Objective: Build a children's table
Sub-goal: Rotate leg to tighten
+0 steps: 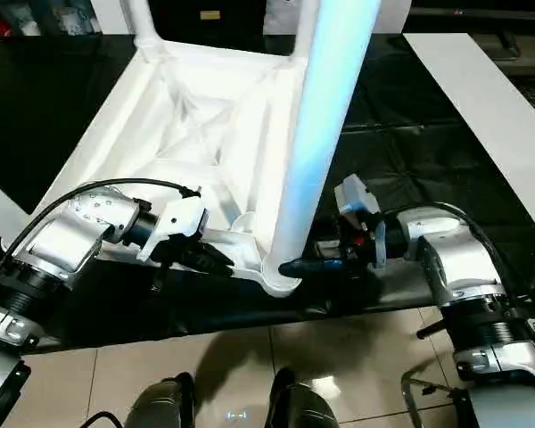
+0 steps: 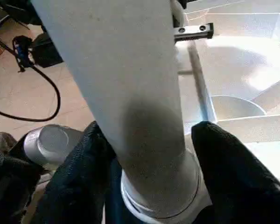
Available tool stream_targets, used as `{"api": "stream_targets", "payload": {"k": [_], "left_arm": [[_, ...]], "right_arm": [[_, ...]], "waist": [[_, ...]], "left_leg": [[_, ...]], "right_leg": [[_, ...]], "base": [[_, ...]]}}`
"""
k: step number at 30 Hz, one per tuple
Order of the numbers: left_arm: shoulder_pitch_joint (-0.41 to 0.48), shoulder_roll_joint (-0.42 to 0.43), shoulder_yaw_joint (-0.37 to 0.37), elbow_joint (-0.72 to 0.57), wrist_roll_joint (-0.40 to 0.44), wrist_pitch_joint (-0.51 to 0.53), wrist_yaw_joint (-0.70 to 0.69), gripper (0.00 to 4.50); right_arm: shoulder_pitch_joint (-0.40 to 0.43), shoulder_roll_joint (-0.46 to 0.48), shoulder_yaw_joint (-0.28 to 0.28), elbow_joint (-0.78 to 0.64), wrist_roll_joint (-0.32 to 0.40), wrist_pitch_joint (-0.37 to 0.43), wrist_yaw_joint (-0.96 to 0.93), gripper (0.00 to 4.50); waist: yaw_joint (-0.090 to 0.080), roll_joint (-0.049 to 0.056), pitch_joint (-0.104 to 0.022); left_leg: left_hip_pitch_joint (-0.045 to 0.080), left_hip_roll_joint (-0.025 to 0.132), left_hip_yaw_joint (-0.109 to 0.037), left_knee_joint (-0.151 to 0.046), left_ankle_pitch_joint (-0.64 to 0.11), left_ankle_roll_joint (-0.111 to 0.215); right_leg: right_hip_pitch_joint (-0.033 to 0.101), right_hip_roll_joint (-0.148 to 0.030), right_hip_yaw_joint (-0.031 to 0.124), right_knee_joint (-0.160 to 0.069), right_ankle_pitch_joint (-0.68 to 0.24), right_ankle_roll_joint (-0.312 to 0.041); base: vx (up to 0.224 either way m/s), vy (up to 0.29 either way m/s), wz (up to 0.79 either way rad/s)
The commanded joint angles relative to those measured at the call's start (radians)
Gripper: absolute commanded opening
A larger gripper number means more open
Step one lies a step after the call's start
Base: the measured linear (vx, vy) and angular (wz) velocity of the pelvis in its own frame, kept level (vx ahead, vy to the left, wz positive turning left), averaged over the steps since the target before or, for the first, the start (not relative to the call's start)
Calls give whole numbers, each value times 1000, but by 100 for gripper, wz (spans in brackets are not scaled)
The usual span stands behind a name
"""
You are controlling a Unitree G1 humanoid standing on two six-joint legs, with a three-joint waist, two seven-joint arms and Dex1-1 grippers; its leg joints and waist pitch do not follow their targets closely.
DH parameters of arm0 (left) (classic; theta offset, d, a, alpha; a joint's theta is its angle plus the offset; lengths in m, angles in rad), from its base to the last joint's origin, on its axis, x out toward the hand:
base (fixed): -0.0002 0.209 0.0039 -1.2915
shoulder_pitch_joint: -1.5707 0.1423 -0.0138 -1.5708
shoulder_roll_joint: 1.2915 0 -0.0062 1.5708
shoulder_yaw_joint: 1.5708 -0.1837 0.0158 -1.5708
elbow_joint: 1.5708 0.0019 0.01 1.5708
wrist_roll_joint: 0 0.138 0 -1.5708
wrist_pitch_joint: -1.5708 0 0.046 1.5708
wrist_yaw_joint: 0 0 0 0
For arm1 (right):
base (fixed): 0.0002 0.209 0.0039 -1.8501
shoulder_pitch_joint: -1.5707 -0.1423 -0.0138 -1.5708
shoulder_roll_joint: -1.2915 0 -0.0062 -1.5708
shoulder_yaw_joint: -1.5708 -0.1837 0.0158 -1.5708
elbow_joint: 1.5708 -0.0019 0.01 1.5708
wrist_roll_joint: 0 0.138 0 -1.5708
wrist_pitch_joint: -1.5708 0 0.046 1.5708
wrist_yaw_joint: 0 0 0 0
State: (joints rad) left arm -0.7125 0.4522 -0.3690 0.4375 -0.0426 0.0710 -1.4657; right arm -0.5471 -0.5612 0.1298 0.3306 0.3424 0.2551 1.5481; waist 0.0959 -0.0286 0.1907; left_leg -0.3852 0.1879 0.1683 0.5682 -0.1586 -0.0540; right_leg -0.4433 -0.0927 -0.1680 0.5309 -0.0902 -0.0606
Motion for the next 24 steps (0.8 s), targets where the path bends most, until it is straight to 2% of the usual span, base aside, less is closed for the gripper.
{"api": "stream_targets", "payload": {"k": [1,3,7,9,11,12,13,14,15,16,17,18,19,20,21,22,23,24], "left_arm": [[-12,-12,-29,-9,-3,-18,-45,0],[-11,-13,-27,-7,-2,-12,-38,0],[-9,-38,-1,-21,-8,77,32,0],[-11,-63,8,-32,4,128,106,0],[-16,-101,22,-41,14,178,193,0],[-20,-131,31,-46,16,209,244,0],[-22,-151,37,-51,17,232,277,0],[-27,-181,46,-54,18,268,322,0],[-30,-196,51,-57,20,288,345,0],[-33,-213,57,-59,23,313,372,0],[-38,-236,62,-57,28,332,408,0],[-38,-236,62,-57,28,332,408,0],[-52,-287,74,-38,47,361,498,0],[-58,-308,80,-27,55,372,540,0],[-63,-324,86,-18,58,376,567,0],[-83,-383,110,14,73,388,674,0],[-90,-399,116,25,78,387,705,0],[-93,-406,118,28,80,387,716,0]], "right_arm": [[-5,-2,10,3,3,3,23,248],[0,-1,9,-4,12,14,26,229],[36,13,-16,-55,60,92,-22,205],[62,32,-30,-97,68,140,-101,203],[88,66,-50,-136,65,176,-206,202],[99,96,-61,-152,49,190,-281,201],[105,117,-66,-161,28,188,-336,201],[104,148,-74,-163,1,194,-414,200],[104,163,-77,-166,-11,201,-453,200],[102,182,-84,-167,-23,205,-503,200],[96,212,-96,-165,-39,217,-575,197],[96,212,-96,-165,-39,217,-575,197],[84,281,-114,-168,-77,245,-732,195],[79,312,-121,-171,-95,256,-801,195],[72,338,-129,-166,-105,264,-852,194],[45,430,-159,-144,-139,288,-1037,194],[35,457,-171,-131,-143,286,-1085,194],[31,468,-176,-126,-145,284,-1104,194]], "waist": [[-6,-10,-92],[-7,-10,-92],[-5,-8,-94],[-4,-9,-92],[-10,-10,-86],[-11,-8,-85],[-17,-12,-83],[-19,-8,-82],[-31,-8,-83],[-38,-9,-83],[-50,-2,-82],[-66,-3,-78],[-71,0,-77],[-81,16,-70],[-91,26,-72],[-79,35,-60],[-79,22,-55],[-78,5,-55]], "left_leg": [[18,47,-15,-56,-183,108],[18,47,-15,-56,-181,108],[18,48,-15,-56,-170,107],[20,45,-16,-56,-187,97],[22,45,-17,-57,-207,78],[31,40,-18,-55,-231,66],[24,37,-20,-56,-234,58],[25,35,-24,-55,-254,42],[22,34,-28,-54,-268,31],[18,34,-29,-55,-272,27],[20,38,-33,-55,-294,26],[20,39,-36,-56,-332,28],[25,42,-38,-54,-352,30],[31,60,-46,-63,-418,31],[19,106,-68,-92,-531,23],[4,156,-88,-150,-661,-1],[9,156,-84,-167,-709,-10],[33,124,-65,-153,-731,-23]], "right_leg": [[83,-78,69,-59,-476,-95],[84,-77,69,-59,-477,-94],[85,-76,70,-59,-466,-97],[84,-78,67,-65,-506,-83],[79,-78,65,-76,-554,-65],[78,-81,58,-89,-608,-49],[83,-79,54,-92,-629,-35],[85,-80,44,-102,-680,0],[91,-81,32,-110,-699,26],[95,-80,29,-112,-701,40],[96,-80,18,-121,-702,55],[98,-78,5,-134,-716,73],[99,-78,1,-138,-727,84],[100,-74,-13,-140,-719,82],[123,-69,-1,-80,-624,61],[122,-60,66,63,-412,1],[108,-57,94,93,-342,-15],[85,-56,110,63,-385,-18]], "base": [[0,0,0],[0,0,0],[0,0,0],[0,0,0],[0,0,0],[0,0,0],[0,0,0],[0,0,0],[0,0,0],[0,0,0],[0,0,0],[0,0,0],[0,0,0],[0,0,0],[0,0,0],[-60,-9,-6],[-60,-9,-6],[0,0,0]]}}
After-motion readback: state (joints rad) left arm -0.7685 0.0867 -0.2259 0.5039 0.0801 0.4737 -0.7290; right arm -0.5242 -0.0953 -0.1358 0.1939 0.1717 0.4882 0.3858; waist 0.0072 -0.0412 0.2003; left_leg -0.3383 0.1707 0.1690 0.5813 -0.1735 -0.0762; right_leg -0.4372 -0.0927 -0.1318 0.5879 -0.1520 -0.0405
